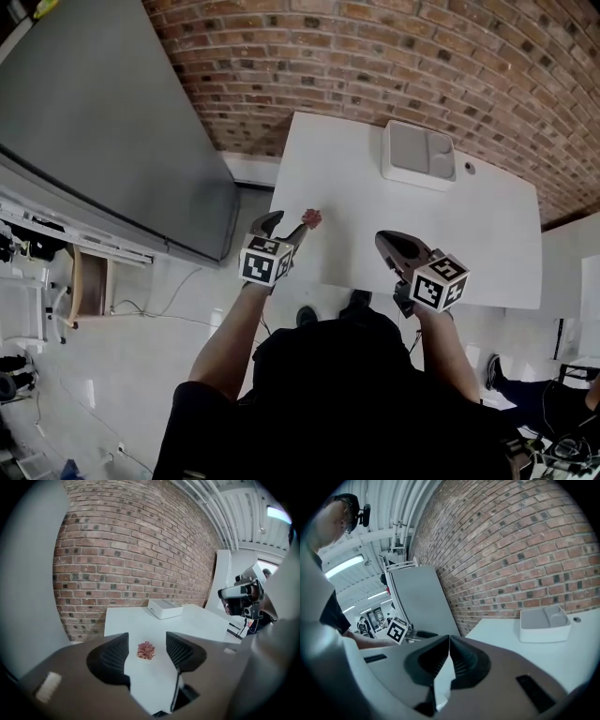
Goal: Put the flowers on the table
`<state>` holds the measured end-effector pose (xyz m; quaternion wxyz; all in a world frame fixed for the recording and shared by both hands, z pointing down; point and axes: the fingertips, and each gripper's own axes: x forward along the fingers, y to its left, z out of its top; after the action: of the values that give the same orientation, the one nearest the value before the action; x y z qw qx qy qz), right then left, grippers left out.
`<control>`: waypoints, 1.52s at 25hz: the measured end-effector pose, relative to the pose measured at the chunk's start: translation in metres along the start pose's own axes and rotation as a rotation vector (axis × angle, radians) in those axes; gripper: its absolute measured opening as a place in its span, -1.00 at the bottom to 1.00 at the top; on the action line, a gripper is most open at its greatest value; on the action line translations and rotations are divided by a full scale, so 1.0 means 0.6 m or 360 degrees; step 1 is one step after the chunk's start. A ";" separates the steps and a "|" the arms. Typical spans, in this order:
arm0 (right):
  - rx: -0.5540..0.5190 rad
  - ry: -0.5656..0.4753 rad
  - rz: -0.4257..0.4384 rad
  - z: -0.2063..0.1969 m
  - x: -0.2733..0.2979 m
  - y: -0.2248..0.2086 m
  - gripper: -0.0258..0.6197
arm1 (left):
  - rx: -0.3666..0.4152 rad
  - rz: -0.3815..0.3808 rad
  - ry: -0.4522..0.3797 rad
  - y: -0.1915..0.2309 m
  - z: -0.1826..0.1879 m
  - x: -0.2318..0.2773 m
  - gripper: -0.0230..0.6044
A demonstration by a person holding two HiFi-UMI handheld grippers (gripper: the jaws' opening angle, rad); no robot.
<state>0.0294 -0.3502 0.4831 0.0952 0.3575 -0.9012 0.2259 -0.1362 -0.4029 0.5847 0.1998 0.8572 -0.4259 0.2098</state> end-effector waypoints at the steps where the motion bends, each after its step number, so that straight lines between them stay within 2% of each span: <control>1: -0.0009 -0.0012 -0.0005 0.004 -0.004 0.002 -0.88 | 0.0005 -0.0003 -0.0017 -0.001 0.006 -0.008 -0.13; 5: -0.0045 -0.0070 -0.0015 0.027 -0.021 0.001 -0.88 | -0.0019 0.0015 -0.0091 -0.005 0.032 -0.035 -0.23; 11: -0.0074 -0.0127 0.0045 0.041 -0.052 -0.016 -0.88 | -0.0020 0.0059 -0.0208 -0.036 0.088 -0.048 -0.44; 17: -0.0069 -0.0167 -0.0015 0.056 -0.136 -0.077 -0.88 | -0.0050 0.0035 -0.0287 -0.089 0.145 -0.041 -0.63; 21: -0.0076 -0.0243 -0.0066 0.074 -0.189 -0.123 -0.88 | -0.0040 0.0040 -0.0327 -0.119 0.179 -0.037 -0.70; 26: -0.0170 -0.0371 -0.0082 0.106 -0.226 -0.139 -0.88 | -0.0020 0.0078 -0.0351 -0.134 0.216 -0.033 -0.75; 34: -0.0137 -0.0463 -0.0095 0.121 -0.243 -0.157 -0.88 | -0.0017 0.0165 -0.0384 -0.143 0.234 -0.044 -0.85; 38: -0.0195 -0.0487 -0.0089 0.147 -0.228 -0.149 -0.88 | -0.0019 0.0192 -0.0403 -0.145 0.239 -0.047 -0.87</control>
<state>0.1892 -0.3671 0.3903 -0.0153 0.4063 -0.9069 0.1106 -0.0538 -0.4112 0.4362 0.1365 0.8485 -0.4996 0.1091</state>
